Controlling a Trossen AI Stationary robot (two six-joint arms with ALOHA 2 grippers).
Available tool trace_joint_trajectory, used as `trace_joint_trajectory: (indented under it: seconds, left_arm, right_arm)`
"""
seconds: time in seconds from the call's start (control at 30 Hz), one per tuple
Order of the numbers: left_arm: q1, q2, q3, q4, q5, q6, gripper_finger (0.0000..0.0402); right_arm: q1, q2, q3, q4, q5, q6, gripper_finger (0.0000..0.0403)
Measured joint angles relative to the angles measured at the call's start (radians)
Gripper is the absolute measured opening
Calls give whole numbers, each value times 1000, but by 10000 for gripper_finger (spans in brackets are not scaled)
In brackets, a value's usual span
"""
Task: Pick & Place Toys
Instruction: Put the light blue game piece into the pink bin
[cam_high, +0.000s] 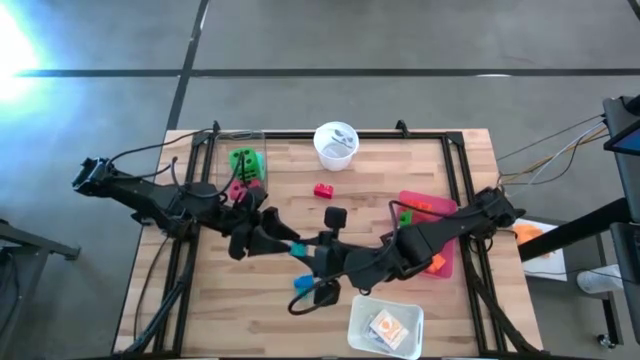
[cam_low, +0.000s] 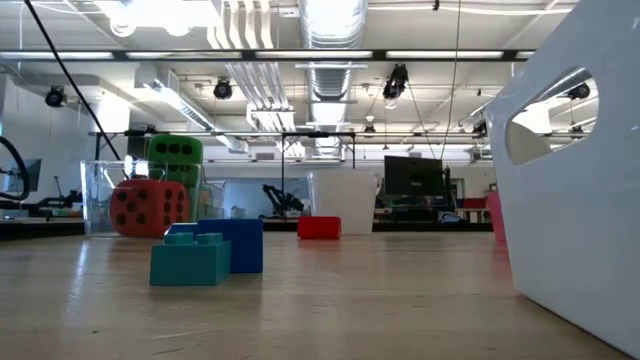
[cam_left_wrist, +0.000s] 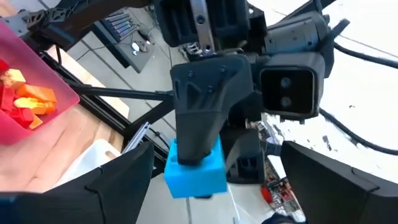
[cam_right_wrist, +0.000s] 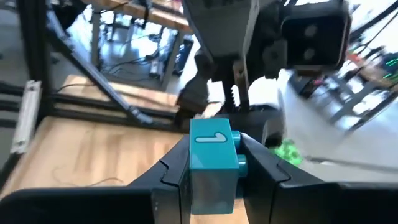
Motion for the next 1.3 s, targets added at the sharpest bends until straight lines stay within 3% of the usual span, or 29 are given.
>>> trace_joint_trajectory:
  seconds: [0.3,0.67,0.87,1.03,1.3]
  left_arm:
    - [0,-1,0,-80,-11,98,355]
    - [-2,-2,0,-175,-12,100,355]
    - [-3,-2,0,-241,-12,98,355]
    - [-20,-2,0,-265,-16,98,355]
    - [-63,-2,0,-266,-16,99,356]
  right_arm:
    - [0,-59,0,-217,-207,162,86]
    - [11,-120,0,-566,-422,382,86]
    - [16,-138,-4,-831,-428,543,86]
    - [16,-192,-59,-924,-391,663,86]
    - [16,-408,-355,-922,-339,936,86]
